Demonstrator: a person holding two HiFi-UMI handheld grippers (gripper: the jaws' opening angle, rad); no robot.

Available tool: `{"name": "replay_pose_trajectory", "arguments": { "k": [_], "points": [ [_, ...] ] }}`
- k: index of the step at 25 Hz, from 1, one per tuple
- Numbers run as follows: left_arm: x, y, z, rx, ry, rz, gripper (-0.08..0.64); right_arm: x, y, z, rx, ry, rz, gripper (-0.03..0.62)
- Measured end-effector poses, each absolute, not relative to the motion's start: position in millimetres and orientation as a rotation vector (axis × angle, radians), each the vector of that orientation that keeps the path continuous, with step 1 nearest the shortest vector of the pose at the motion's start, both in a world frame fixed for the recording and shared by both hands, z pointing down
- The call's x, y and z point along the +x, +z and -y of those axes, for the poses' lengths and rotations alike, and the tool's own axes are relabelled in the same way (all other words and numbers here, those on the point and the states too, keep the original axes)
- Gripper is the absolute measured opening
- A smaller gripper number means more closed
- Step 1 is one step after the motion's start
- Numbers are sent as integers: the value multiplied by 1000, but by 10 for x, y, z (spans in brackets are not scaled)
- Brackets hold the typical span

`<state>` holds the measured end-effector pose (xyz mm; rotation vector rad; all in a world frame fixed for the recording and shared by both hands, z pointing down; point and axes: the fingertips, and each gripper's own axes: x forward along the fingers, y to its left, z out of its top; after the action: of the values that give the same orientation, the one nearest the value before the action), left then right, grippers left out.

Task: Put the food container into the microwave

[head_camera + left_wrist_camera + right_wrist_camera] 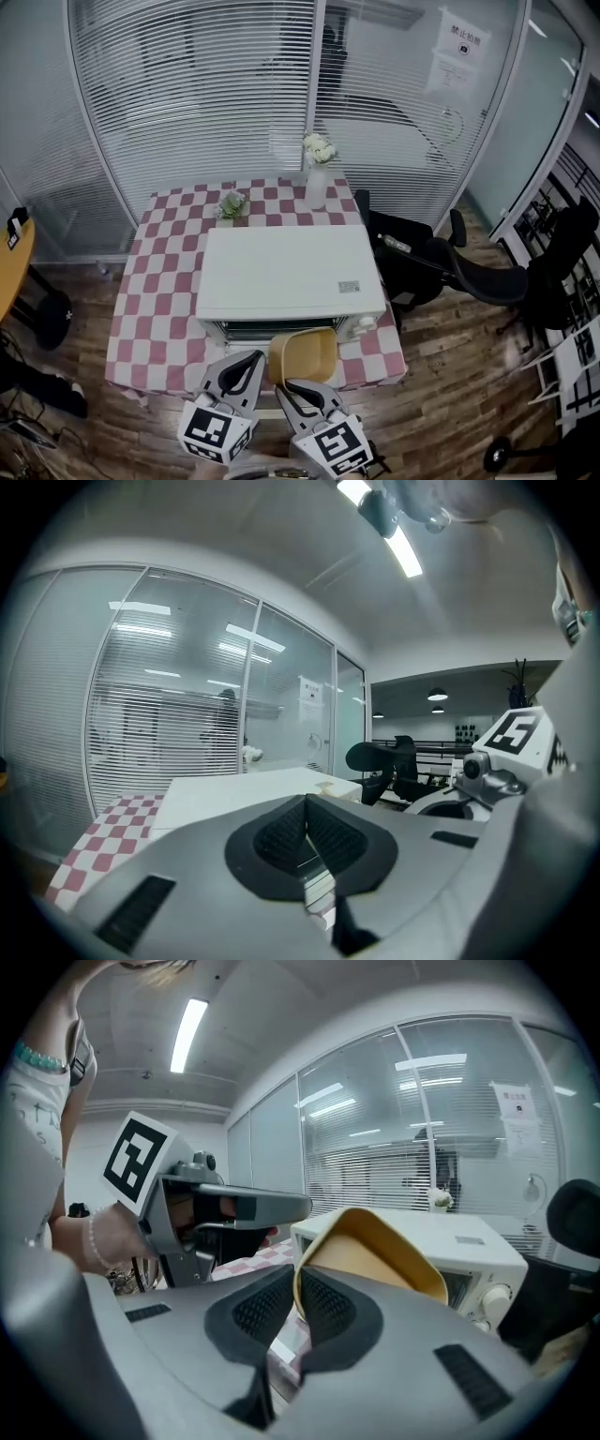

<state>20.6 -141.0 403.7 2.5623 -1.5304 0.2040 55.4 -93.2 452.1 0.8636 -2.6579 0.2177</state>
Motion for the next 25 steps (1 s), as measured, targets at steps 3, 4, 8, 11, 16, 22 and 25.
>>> {"name": "replay_pose_trajectory", "arguments": {
  "k": [3,4,8,11,16,22,25],
  "points": [
    [196,4080,1430,2542,211,1548,11,508,4688,949,814,234,2655,18],
    [192,4095,1438,2533,216,1556,11,496,4758,960,796,232,2657,18],
    [190,4151,1470,2491,231,1598,11,497,5016,1015,717,237,2631,18],
    [212,4199,1489,2448,231,1635,11,542,5174,1076,653,243,2603,18],
    [297,4244,1508,2383,210,1702,11,645,5355,1197,549,221,2554,18],
    [306,4312,1490,2317,194,1761,11,675,5500,1337,461,185,2505,18],
    [213,4330,1521,2298,197,1776,11,651,5551,1439,461,162,2466,18]
  ]
}}
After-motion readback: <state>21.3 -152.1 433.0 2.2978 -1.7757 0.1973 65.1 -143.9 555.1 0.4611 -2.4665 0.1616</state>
